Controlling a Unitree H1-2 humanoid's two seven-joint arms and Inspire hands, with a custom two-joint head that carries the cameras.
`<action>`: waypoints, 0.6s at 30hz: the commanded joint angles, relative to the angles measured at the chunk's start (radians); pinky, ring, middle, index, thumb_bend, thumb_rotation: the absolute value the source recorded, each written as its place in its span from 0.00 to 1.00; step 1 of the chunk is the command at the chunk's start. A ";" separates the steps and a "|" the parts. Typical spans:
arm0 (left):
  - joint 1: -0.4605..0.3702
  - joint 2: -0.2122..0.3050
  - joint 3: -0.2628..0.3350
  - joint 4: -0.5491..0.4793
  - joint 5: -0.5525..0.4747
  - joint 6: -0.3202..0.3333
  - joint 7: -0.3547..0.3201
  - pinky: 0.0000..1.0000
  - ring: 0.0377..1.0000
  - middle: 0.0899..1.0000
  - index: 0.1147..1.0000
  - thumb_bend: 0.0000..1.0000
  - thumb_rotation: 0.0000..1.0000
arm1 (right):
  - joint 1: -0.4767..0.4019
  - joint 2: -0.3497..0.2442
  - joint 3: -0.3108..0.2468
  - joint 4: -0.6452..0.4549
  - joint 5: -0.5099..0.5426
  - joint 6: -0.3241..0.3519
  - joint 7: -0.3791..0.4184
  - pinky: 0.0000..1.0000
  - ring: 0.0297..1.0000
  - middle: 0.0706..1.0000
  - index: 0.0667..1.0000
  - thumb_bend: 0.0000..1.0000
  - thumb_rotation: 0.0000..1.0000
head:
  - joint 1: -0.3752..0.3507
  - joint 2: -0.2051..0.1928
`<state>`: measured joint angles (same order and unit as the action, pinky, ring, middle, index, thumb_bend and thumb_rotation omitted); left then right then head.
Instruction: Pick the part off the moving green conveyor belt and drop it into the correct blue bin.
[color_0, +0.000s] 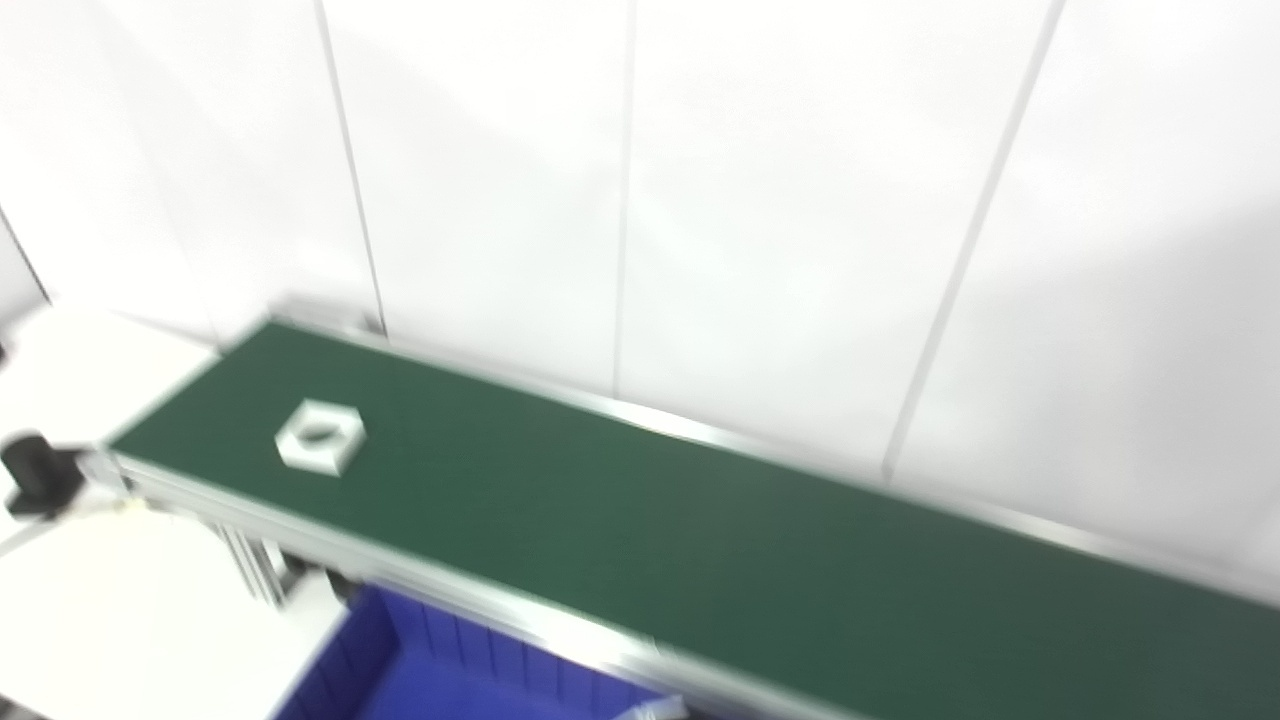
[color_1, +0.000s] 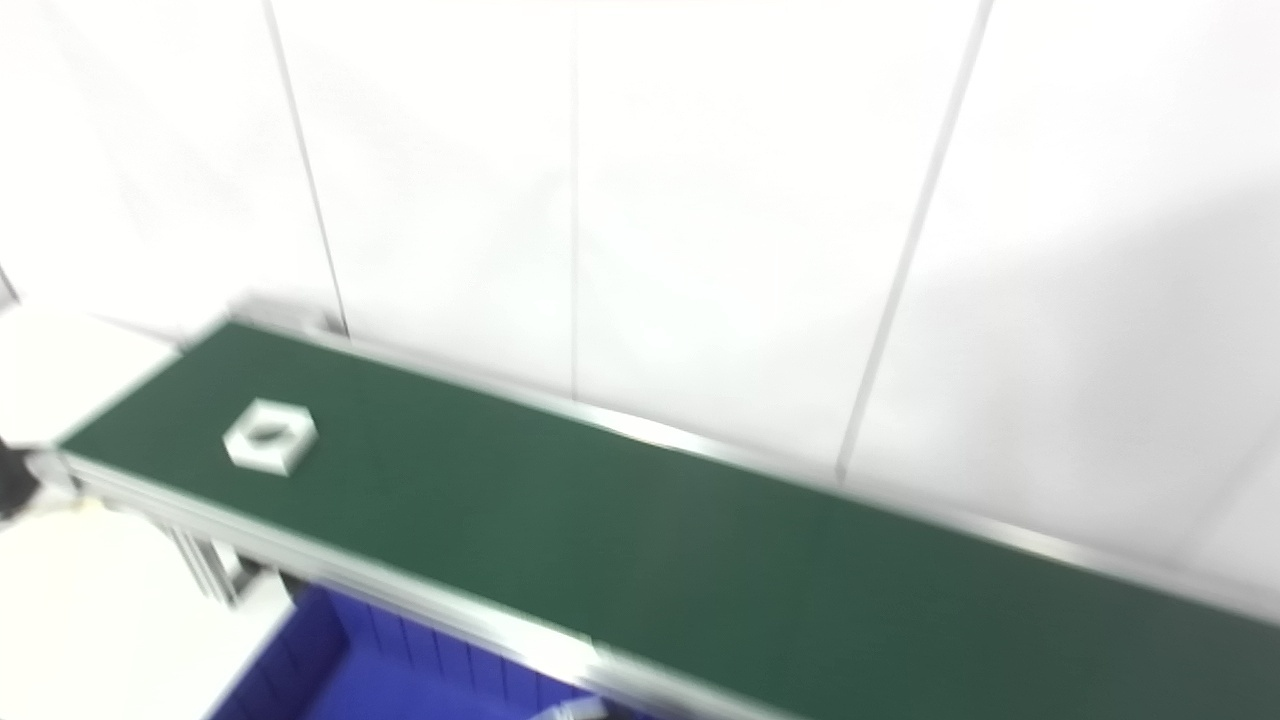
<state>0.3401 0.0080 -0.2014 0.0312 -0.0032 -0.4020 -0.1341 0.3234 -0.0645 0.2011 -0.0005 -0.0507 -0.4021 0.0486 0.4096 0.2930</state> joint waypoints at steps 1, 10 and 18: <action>-0.019 -0.011 -0.002 0.000 0.016 -0.054 0.008 0.71 0.76 0.77 0.76 0.87 0.43 | -0.008 0.016 -0.005 -0.015 0.022 -0.031 0.006 0.89 0.90 0.90 0.96 0.62 0.50 | 0.014 -0.021; -0.035 -0.004 0.006 0.030 0.043 -0.067 0.022 0.68 0.73 0.75 0.73 0.86 0.44 | -0.015 0.034 -0.005 0.013 -0.003 -0.038 0.004 0.93 0.94 0.93 1.00 0.60 0.52 | -0.010 -0.040; -0.033 -0.004 0.006 0.021 0.047 -0.064 0.024 0.68 0.73 0.75 0.73 0.88 0.44 | -0.016 0.038 -0.010 0.009 0.004 -0.036 0.006 0.96 0.94 0.93 1.00 0.61 0.51 | -0.006 -0.024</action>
<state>0.3170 0.0077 -0.1942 0.0808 0.0357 -0.4257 -0.1152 0.3138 -0.0363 0.1944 0.0313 -0.0560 -0.4021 0.0496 0.4034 0.2684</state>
